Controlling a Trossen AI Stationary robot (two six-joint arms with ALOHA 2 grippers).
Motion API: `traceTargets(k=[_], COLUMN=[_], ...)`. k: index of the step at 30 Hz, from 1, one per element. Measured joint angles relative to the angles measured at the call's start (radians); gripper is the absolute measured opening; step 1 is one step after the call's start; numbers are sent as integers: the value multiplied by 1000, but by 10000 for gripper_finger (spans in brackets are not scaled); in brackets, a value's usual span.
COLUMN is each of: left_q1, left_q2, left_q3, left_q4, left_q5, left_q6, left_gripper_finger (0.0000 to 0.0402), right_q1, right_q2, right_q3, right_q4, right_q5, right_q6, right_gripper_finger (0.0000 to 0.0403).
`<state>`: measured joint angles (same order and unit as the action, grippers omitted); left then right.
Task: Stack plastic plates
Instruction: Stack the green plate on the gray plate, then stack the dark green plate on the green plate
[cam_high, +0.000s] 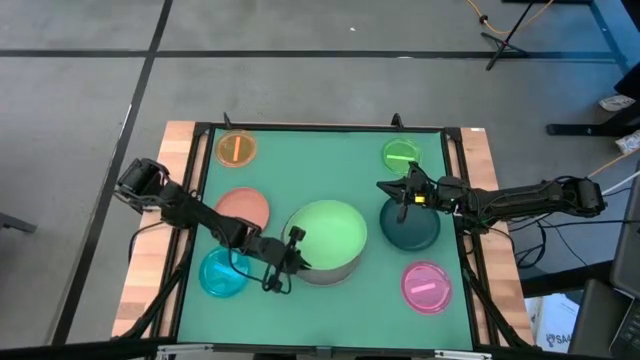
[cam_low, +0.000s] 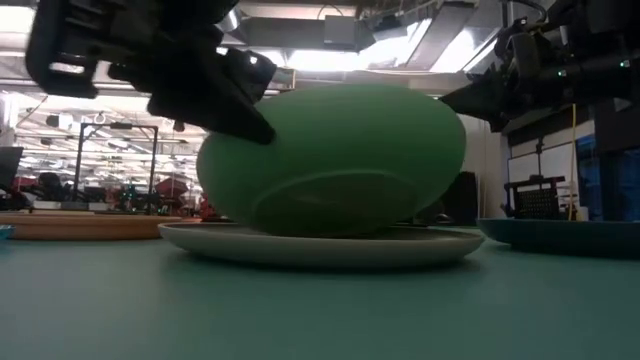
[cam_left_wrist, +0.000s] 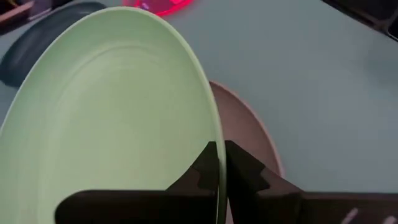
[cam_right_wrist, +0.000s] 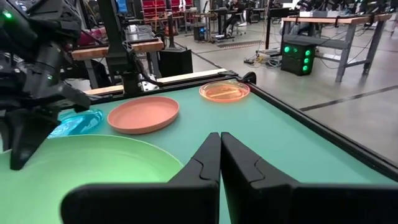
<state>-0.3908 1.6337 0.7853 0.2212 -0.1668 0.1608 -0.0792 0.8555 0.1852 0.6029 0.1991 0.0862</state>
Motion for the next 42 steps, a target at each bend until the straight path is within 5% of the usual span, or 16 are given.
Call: traceTargets(k=[5, 15, 19, 32, 42], left_q1=[21, 18, 7, 7, 4], left_q2=[32, 82, 82, 39, -108], left_q3=[1, 1, 1, -1, -1], left_q4=[26, 30, 28, 16, -113], left_q5=[55, 4, -2, -25, -35], left_q6=[11, 5, -16, -82, -89], left_gripper_finger=[7, 7, 9, 124, 139], right_q1=[0, 0, 0, 0, 0], right_q2=[0, 0, 0, 0, 0], right_q3=[0, 0, 0, 0, 0], right_q4=[-1, -7, -57, -76, -80], right_q5=[10, 8, -63, -52, -50], right_q6=[-9, 7, 42, 44, 43], right_gripper_finger=[5, 5, 5, 5, 5])
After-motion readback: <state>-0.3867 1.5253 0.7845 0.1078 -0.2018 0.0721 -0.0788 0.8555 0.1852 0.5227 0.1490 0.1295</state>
